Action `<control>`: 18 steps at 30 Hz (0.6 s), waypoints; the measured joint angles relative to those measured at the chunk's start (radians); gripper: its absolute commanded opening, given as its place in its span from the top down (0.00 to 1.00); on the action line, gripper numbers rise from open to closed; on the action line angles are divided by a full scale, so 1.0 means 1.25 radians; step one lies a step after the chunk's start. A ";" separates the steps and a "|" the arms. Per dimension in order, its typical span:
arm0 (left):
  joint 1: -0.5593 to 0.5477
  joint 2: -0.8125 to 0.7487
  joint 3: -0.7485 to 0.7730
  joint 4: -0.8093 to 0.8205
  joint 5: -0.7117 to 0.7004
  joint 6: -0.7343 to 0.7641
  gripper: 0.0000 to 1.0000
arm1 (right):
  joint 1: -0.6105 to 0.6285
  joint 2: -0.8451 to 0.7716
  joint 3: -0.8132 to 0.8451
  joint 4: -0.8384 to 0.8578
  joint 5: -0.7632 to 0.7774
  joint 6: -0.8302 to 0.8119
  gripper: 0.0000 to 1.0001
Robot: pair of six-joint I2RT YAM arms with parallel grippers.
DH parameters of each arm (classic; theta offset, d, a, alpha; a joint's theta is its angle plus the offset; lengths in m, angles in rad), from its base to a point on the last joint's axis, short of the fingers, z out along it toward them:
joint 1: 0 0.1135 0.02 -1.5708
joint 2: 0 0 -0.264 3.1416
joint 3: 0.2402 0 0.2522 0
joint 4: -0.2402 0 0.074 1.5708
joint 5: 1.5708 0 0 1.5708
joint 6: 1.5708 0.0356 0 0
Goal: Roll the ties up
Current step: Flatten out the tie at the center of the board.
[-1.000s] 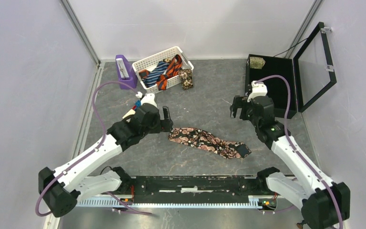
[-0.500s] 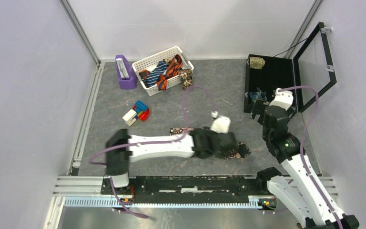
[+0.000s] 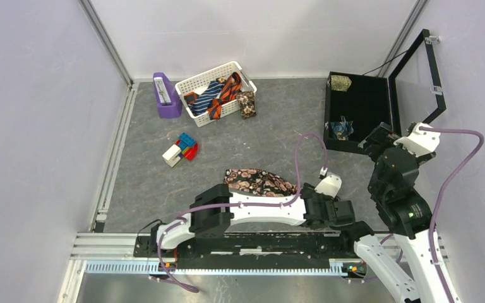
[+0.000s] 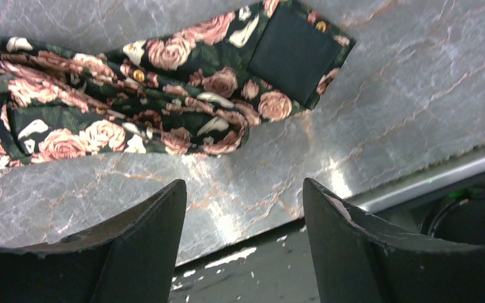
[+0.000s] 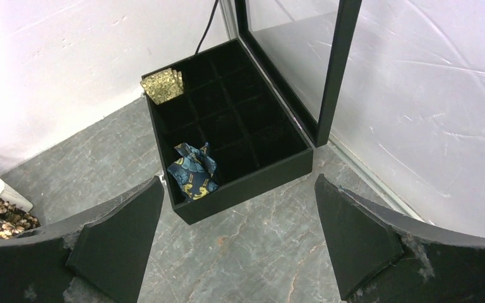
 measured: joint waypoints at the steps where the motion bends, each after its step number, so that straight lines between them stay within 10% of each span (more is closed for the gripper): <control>1: 0.001 0.012 0.018 -0.007 -0.007 -0.002 0.30 | 0.000 0.000 -0.001 -0.002 -0.001 0.000 0.02; 18: 0.030 0.116 0.104 -0.081 -0.080 -0.063 0.28 | 0.000 -0.030 -0.050 -0.015 -0.074 0.000 0.02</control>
